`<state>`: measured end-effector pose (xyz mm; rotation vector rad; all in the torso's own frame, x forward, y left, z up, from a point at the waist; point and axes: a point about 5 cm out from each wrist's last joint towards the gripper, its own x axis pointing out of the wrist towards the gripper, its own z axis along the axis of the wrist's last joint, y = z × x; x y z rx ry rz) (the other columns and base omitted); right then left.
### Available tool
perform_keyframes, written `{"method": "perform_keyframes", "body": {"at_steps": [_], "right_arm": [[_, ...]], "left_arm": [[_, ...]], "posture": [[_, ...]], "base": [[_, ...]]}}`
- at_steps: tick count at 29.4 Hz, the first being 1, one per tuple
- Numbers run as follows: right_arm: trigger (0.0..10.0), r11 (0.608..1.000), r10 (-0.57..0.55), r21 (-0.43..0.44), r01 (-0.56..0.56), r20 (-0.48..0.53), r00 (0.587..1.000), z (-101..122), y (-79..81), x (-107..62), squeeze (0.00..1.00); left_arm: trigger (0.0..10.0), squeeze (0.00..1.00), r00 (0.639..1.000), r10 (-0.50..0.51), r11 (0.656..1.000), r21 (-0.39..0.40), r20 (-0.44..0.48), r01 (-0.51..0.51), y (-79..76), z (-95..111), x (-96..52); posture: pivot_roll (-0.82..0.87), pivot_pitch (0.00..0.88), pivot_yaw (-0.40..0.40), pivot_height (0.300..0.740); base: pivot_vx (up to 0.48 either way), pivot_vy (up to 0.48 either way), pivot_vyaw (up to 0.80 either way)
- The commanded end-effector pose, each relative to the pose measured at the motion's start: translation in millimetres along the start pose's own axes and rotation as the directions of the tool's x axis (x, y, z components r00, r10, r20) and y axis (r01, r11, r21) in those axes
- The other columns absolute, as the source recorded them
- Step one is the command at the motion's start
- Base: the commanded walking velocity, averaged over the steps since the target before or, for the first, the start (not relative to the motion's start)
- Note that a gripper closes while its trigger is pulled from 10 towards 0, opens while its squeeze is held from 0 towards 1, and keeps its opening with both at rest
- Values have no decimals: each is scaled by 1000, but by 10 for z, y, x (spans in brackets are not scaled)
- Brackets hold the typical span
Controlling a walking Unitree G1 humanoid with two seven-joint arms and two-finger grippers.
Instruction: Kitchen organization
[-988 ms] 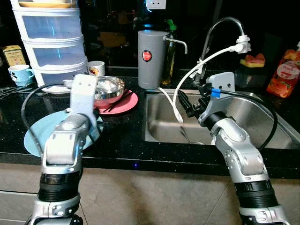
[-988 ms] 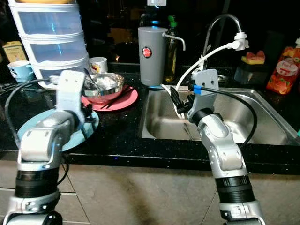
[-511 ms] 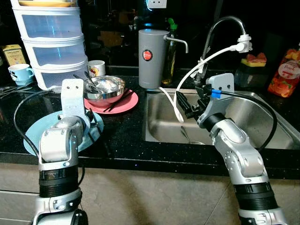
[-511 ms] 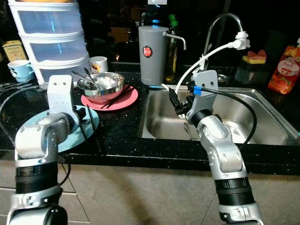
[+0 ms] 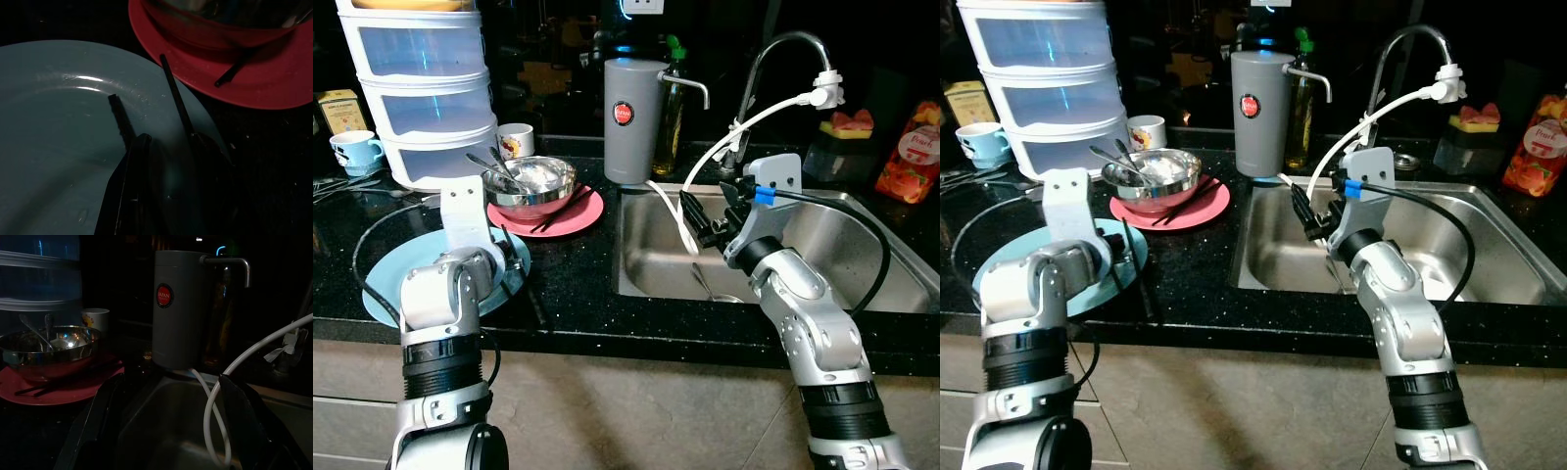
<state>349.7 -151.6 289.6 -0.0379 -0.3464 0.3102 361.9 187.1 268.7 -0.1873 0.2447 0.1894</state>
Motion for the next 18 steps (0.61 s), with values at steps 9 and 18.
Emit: {"method": "perform_keyframes", "body": {"at_steps": [9,18], "right_arm": [[10000,1000,-6,17,6,7,1000,29,-7,-12,0],[10000,1000,-3,21,3,10,1000,39,-4,0,0]], "left_arm": [[10000,0,999,-26,998,-52,-35,24,-31,-48,135],[1059,0,999,-23,998,-64,-45,20,-16,-86,166]], "posture": [[79,114,-24,740],[80,112,-29,740]], "base": [[0,0,0],[0,0,0]]}}
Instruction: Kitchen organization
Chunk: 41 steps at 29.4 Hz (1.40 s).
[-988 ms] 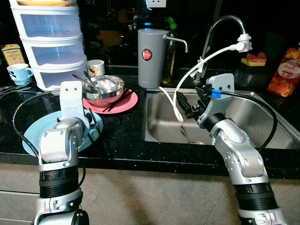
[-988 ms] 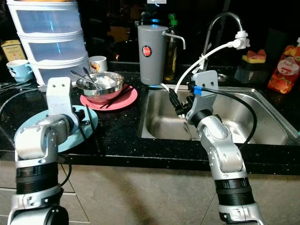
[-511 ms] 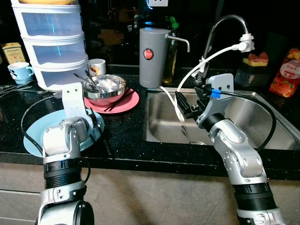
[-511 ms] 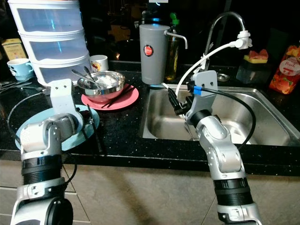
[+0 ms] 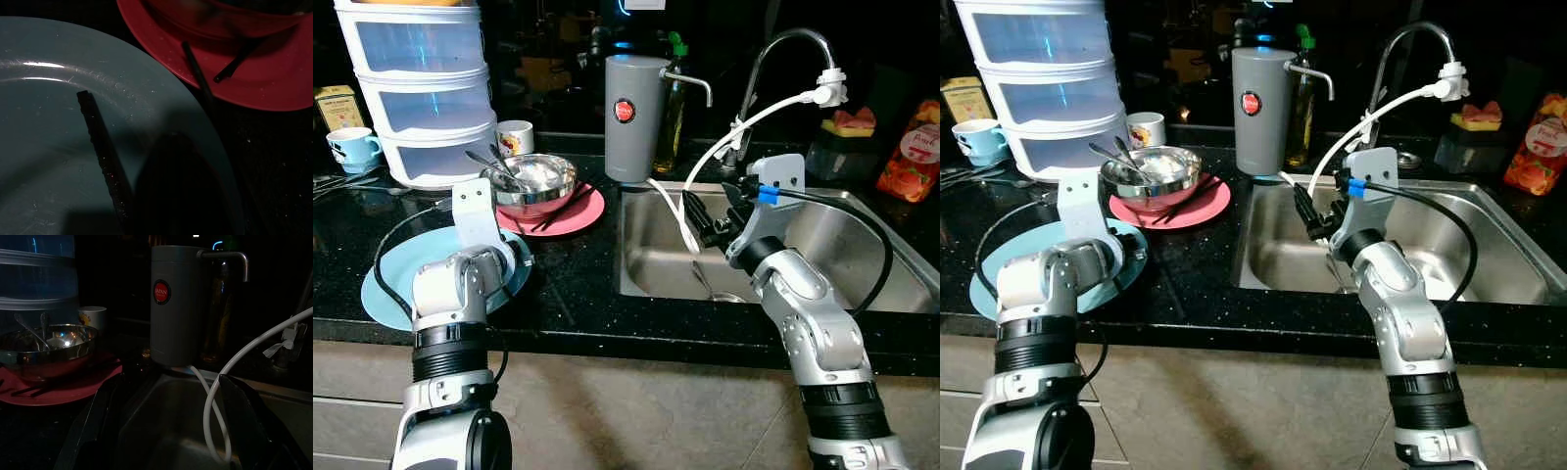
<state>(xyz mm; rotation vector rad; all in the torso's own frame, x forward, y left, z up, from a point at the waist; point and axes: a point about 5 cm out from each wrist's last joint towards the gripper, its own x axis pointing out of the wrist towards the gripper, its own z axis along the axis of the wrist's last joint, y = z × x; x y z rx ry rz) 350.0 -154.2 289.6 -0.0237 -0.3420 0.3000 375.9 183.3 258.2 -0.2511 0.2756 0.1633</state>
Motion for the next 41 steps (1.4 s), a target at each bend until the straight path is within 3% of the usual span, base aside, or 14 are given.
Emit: {"method": "perform_keyframes", "body": {"at_steps": [1,10,16,17,20,21,22,29,30,41], "right_arm": [[10000,1000,9,8,-9,13,1000,40,21,7,0],[10000,1000,7,11,-7,14,1000,43,22,11,0],[10000,1000,7,10,-7,15,1000,43,24,12,0],[10000,1000,7,11,-7,15,1000,44,26,11,0],[10000,1000,8,13,-8,14,1000,40,27,6,0],[10000,1000,9,13,-9,14,1000,38,28,4,0],[10000,1000,9,14,-10,14,1000,35,30,3,0],[10000,1000,19,20,-19,13,1000,23,52,16,0],[10000,1000,21,21,-21,14,1000,24,56,21,0],[10000,999,24,29,-24,18,1000,28,68,30,0]], "left_arm": [[0,0,1000,9,1000,-10,-7,-9,35,-8,16],[0,0,1000,4,1000,-12,11,-4,25,22,19],[0,0,993,36,995,87,112,-46,19,145,-29],[9608,0,985,63,989,122,160,-83,29,204,-65],[10000,0,962,139,975,137,234,-174,87,301,-173],[10000,341,958,158,972,135,240,-194,107,307,-195],[10000,1000,955,170,970,131,243,-206,126,308,-211],[10000,1000,946,243,963,63,217,-262,234,267,-234],[10000,0,947,256,963,39,193,-268,247,237,-226],[10000,0,969,236,971,-53,78,-232,138,75,-156]], "posture": [[80,111,-29,740],[79,108,-28,740],[79,108,-26,740],[80,107,-25,740],[86,107,-24,740],[86,107,-24,740],[86,107,-24,740],[94,102,-29,740],[94,102,-29,740],[93,94,-30,740]], "base": [[0,0,0],[0,0,0],[0,0,0],[0,0,0],[0,0,0],[0,0,0],[0,0,0],[0,0,0],[0,0,0],[0,0,0]]}}
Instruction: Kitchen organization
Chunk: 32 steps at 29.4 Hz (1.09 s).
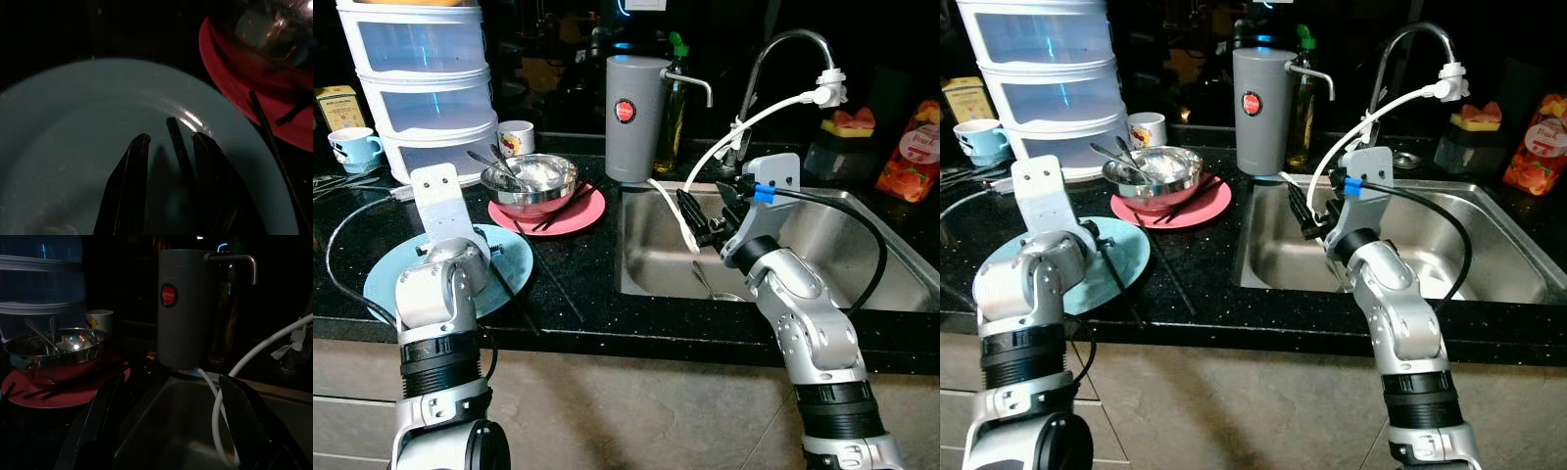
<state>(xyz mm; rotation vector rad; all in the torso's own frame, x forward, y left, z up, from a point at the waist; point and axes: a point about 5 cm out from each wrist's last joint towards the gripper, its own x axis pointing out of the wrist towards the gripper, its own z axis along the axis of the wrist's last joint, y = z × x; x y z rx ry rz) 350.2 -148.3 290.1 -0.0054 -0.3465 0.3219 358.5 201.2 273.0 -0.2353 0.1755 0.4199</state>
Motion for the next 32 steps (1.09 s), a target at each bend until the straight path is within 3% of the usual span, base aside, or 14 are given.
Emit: {"method": "perform_keyframes", "body": {"at_steps": [1,14,15,16,17,32], "right_arm": [[10000,1000,5,9,-6,9,1000,25,13,10,0],[10000,1000,8,22,-8,12,1000,30,29,3,0],[10000,1000,7,23,-7,12,1000,30,30,3,0],[10000,1000,7,25,-7,12,1000,29,30,3,0],[10000,1000,6,26,-6,12,1000,28,30,2,0],[10000,999,1,34,-2,14,1000,35,20,4,0]], "left_arm": [[10000,0,999,-3,1000,-9,-45,3,-37,-71,13],[10000,0,991,55,997,-45,-125,-62,-3,-225,19],[5490,0,990,60,997,-46,-129,-66,4,-232,25],[4667,0,989,64,996,-47,-133,-71,11,-238,31],[0,0,988,71,996,-45,-136,-77,19,-245,38],[0,0,989,106,993,57,-100,-101,82,-243,81]], "posture": [[93,94,-30,740],[89,101,-27,740],[89,101,-27,740],[89,101,-27,740],[89,101,-27,740],[89,103,-23,740]], "base": [[0,0,0],[0,0,0],[0,0,0],[0,0,0],[0,0,0],[0,0,0]]}}
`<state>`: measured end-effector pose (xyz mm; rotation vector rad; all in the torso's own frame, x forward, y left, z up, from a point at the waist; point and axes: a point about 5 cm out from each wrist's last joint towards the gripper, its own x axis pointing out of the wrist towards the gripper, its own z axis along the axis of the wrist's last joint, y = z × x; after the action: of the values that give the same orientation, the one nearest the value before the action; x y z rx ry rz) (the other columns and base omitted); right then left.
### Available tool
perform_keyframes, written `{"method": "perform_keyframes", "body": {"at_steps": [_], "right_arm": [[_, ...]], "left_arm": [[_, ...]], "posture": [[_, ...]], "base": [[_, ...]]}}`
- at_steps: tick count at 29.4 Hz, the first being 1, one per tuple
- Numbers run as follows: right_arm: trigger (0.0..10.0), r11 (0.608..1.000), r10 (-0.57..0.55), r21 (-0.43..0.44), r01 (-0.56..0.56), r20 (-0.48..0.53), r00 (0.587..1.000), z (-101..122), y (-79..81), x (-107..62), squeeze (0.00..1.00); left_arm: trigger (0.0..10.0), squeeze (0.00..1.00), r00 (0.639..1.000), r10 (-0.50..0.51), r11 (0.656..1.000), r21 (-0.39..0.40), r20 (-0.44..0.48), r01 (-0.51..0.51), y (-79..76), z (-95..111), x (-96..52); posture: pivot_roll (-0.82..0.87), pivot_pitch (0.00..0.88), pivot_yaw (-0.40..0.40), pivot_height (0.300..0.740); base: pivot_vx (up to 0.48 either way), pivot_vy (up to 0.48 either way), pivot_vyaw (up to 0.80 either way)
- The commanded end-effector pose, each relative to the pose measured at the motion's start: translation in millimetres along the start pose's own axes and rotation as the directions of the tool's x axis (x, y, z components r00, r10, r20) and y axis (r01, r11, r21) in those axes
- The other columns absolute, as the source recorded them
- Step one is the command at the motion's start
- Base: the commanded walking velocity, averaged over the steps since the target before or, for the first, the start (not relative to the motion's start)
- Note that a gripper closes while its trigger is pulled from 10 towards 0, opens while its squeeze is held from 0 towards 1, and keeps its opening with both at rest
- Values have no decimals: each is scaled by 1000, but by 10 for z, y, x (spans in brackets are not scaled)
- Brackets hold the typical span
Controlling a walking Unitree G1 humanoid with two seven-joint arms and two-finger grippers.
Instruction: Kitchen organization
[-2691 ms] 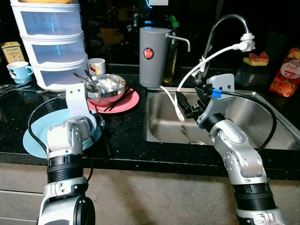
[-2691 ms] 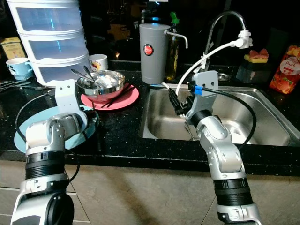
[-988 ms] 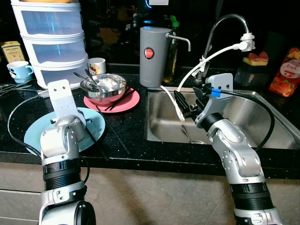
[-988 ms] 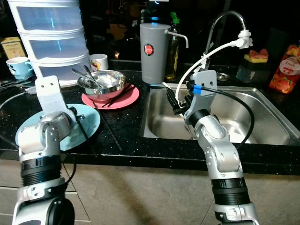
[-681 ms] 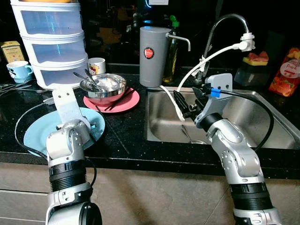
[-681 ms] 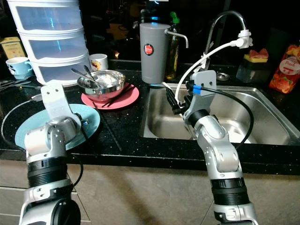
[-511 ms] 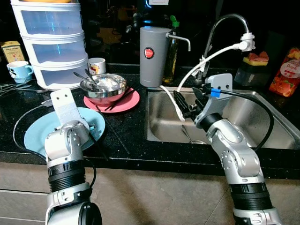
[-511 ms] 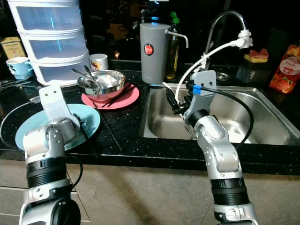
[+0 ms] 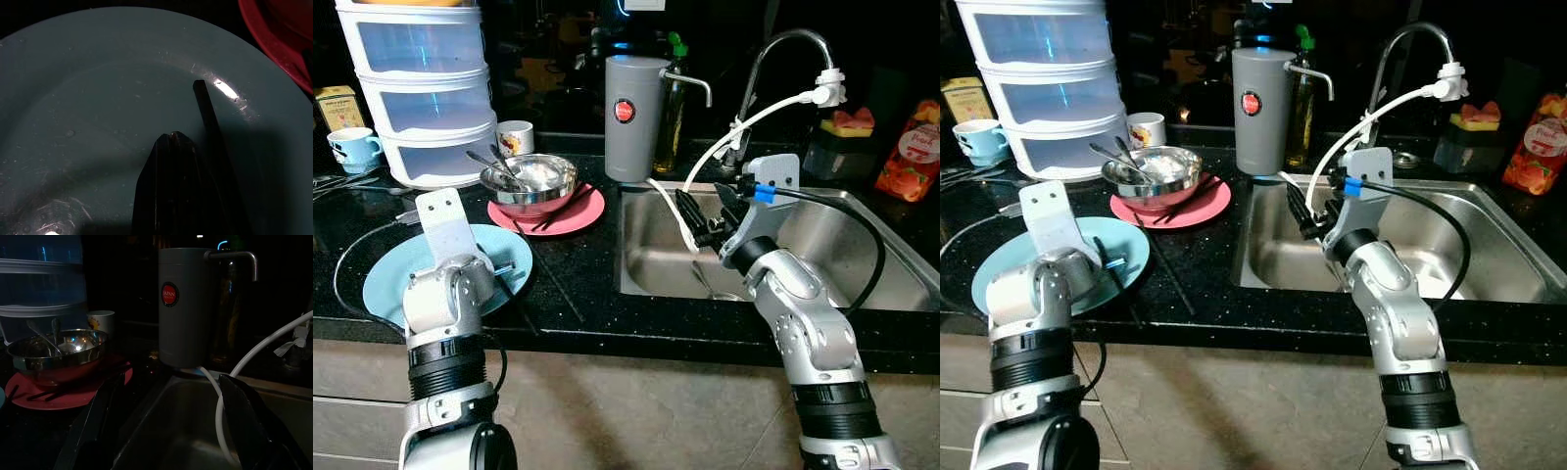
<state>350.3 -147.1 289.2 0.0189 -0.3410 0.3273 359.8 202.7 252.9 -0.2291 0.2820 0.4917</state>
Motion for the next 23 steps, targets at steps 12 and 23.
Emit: {"method": "perform_keyframes", "body": {"at_steps": [12,23], "right_arm": [[10000,1000,-2,10,1,16,1000,46,5,3,0],[10000,1000,-3,13,3,17,1000,51,3,3,0]], "left_arm": [[10000,1000,991,-16,996,87,136,5,-37,178,-35],[10000,0,994,-36,994,111,107,24,-92,122,-20]], "posture": [[90,103,-24,740],[87,106,-21,740]], "base": [[0,0,0],[0,0,0]]}}
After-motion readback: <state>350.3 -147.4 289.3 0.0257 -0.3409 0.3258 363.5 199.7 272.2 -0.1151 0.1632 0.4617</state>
